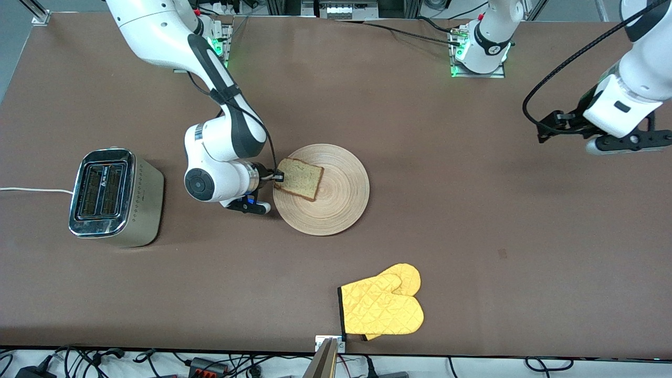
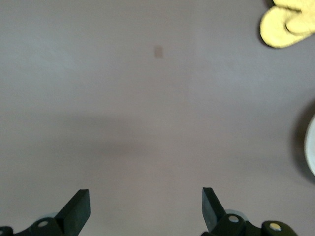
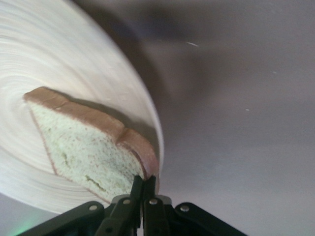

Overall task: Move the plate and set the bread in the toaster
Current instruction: 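Lift the bread slice with the right gripper over the toaster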

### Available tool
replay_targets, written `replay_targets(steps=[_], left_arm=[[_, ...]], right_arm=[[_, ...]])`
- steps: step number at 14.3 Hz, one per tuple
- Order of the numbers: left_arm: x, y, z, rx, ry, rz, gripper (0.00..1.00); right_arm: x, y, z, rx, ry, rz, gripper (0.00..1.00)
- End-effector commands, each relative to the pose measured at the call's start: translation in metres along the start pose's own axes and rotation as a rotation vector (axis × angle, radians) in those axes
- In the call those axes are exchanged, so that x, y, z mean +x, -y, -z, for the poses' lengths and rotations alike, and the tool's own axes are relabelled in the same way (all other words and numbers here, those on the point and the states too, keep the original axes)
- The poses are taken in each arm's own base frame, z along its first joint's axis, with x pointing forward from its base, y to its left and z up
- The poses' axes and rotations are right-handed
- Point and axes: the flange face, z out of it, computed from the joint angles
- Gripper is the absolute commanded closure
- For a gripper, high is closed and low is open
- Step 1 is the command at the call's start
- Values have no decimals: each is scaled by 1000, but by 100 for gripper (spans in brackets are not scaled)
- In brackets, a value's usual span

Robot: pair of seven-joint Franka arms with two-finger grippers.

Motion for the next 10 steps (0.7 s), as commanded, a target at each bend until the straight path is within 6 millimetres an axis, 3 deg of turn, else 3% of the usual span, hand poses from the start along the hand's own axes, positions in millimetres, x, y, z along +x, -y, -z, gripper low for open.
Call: replay_targets(steps=[1, 3, 5, 7, 9, 10], left_arm=[[-4, -18, 33, 50, -18, -24, 0], [6, 1, 38, -16, -24, -2, 0], [12, 19, 31, -29, -13, -150, 0], [11, 38, 29, -45, -3, -211, 0], [-1, 34, 46, -44, -21, -168, 0], [-9, 21, 45, -41, 2, -115, 0]], right_arm=[[-15, 19, 36, -22, -19, -14, 100], [-28, 30, 78, -110, -54, -10, 100], [-41, 36, 122, -236, -95, -5, 100], [-51, 27, 162, -369, -115, -6, 100], [-56, 10, 206, -505, -160, -30, 100], [-58, 2, 220, -568, -181, -44, 100]])
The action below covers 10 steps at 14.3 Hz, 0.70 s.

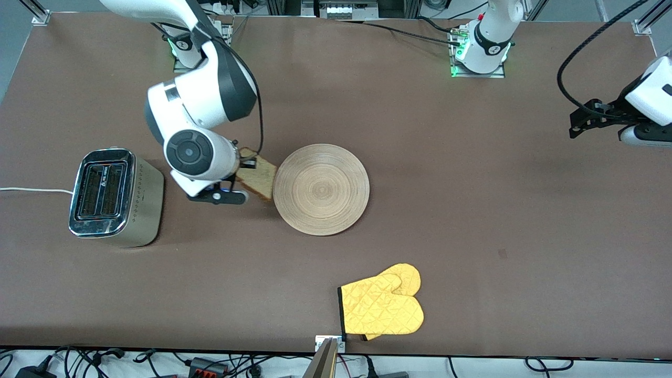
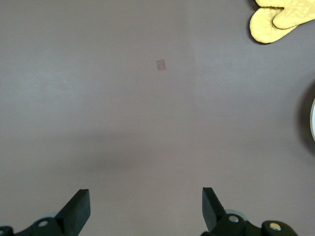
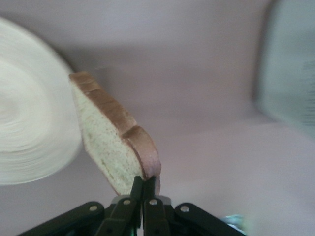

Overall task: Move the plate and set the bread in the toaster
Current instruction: 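Lift the bread slice with the right gripper over the toaster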

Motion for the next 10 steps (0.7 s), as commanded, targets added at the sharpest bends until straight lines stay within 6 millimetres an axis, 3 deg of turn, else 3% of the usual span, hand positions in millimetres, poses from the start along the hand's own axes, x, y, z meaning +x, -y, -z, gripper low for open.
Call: replay_targets(steps=[1, 4, 8, 10], left_arm=[[-17, -26, 18, -3, 25, 101, 0], [-24, -25, 21, 1, 34, 149, 0], [-19, -25, 24, -14, 18, 150, 0], [-18, -23, 26, -44, 7, 159, 0]], right_arm=[[9, -42, 20, -167, -24, -59, 100], [18, -113, 36, -238, -20, 1, 100], [40, -222, 33, -283, 37, 89, 100], [40, -251, 38, -288, 47, 113, 100]])
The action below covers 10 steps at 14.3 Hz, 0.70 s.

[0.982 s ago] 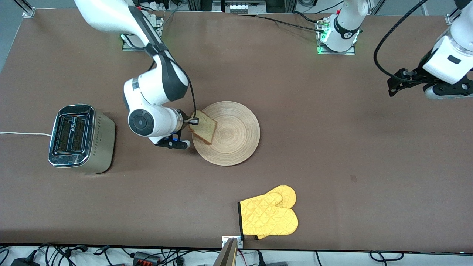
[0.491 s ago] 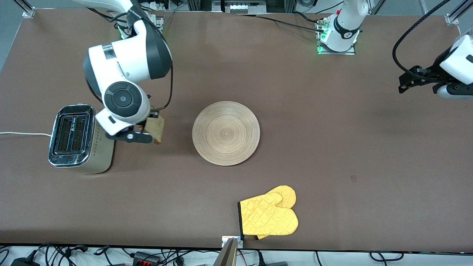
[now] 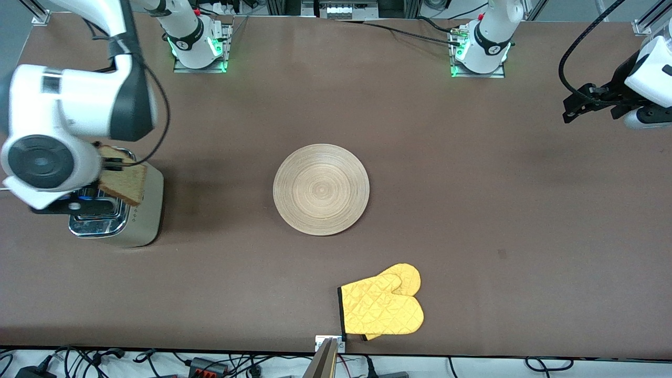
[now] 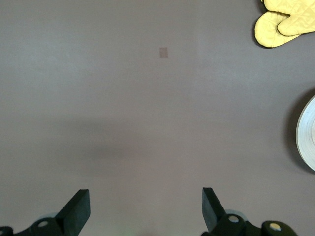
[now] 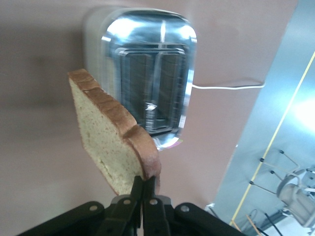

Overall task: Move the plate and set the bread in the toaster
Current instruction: 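Lift the bread slice with the right gripper over the toaster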

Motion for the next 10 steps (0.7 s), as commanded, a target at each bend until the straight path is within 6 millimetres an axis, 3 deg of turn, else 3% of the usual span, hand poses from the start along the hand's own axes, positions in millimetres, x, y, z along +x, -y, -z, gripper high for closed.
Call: replay_targets(steps=[1, 3, 6, 10], left_arm=[[6, 5, 9, -57, -52, 14, 0], [14, 7, 1, -57, -46, 17, 0], [14, 0, -2, -57, -34, 6, 0], [13, 1, -1, -57, -35, 8, 0]], right_arm=[[-6, -28, 4, -16, 1, 36, 100], [1, -35, -9, -25, 26, 50, 100], [20, -28, -31, -41, 55, 53, 100], [29, -30, -41, -45, 54, 49, 100]])
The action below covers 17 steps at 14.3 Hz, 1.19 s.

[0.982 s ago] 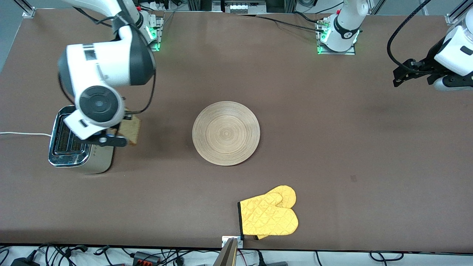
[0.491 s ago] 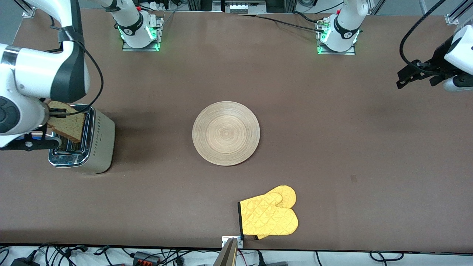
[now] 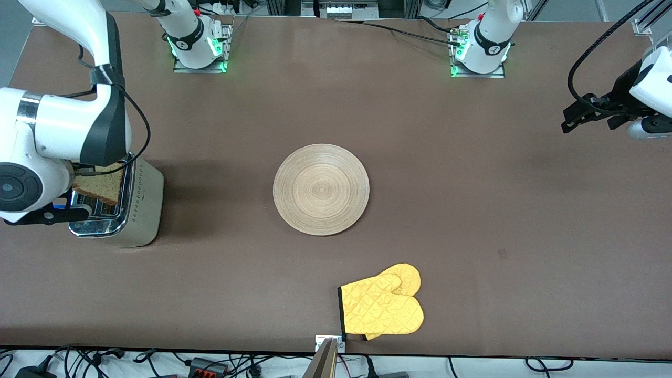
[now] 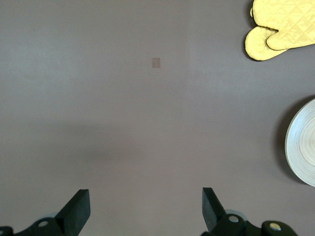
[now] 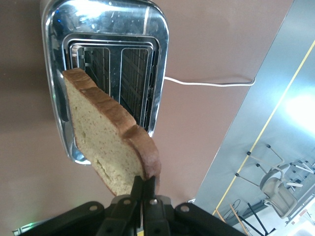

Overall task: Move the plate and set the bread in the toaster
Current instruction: 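Lower the bread slice into the toaster slot with the right gripper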

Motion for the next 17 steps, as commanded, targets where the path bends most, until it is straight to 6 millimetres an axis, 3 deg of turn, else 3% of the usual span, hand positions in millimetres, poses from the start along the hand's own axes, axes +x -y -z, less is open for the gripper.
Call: replay_targets(steps=[1, 4, 9, 17], left_arm=[[0, -2, 6, -20, -7, -3, 0], [0, -1, 6, -22, -7, -2, 0], [1, 0, 5, -22, -4, 0, 0], [1, 1, 5, -22, -4, 1, 0]], right_arm=[[0, -9, 2, -15, -9, 6, 100], [0, -19, -2, -9, -6, -5, 100], [7, -12, -19, -2, 13, 7, 100], [13, -2, -29, 7, 19, 28, 100]])
